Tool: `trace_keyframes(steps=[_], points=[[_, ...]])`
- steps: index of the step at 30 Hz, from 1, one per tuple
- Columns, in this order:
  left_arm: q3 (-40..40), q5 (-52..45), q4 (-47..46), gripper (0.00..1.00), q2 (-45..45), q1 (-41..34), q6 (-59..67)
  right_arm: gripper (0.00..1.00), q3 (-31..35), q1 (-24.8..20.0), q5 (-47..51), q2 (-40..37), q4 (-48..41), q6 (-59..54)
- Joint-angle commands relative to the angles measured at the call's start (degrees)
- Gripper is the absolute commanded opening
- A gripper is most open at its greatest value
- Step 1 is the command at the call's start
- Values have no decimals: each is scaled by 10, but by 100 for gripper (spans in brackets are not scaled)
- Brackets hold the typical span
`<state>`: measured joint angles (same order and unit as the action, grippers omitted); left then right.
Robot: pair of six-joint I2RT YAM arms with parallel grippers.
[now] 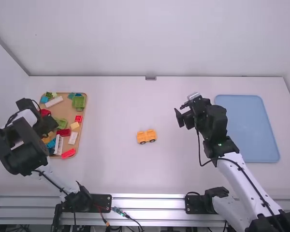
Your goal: Assemble lego blocks to make yellow taxi
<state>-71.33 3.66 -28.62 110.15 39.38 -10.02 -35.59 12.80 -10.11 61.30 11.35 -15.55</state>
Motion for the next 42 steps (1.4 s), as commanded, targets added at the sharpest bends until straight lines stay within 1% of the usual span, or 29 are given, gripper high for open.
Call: trace_keyframes(steps=[1,4,6,8,10,14,15,19,22,28,36,39,42], points=[[-34,14,-25,74,1,4,1,99,3,-1,1,-7,-1,1],[-52,29,-46,73,1,4,1,99,3,-1,1,-7,-2,1],[-58,29,-52,68,1,4,1,99,3,0,1,-7,-2,0],[-59,29,-56,67,1,4,1,99,3,0,0,-7,-2,-4],[-57,30,-59,64,1,2,1,99,3,-1,1,-7,-3,-4],[-49,61,-59,65,1,1,-2,99,3,0,-1,-7,-10,-14],[-45,77,-60,67,1,1,-22,99,3,0,-1,-7,-11,-14],[-35,73,-49,67,1,1,-26,99,3,-1,-2,-7,-11,-14],[-18,70,-28,65,1,4,-25,99,3,0,0,-7,-13,-14],[6,72,2,64,1,2,-25,99,3,-1,3,-7,-13,-14],[52,64,95,65,1,4,-25,99,3,-1,3,-7,-15,-15],[68,44,121,64,1,4,-24,99,3,-1,3,-7,-15,-14],[80,45,138,63,1,1,-25,99,3,-1,3,-7,-15,-14]])
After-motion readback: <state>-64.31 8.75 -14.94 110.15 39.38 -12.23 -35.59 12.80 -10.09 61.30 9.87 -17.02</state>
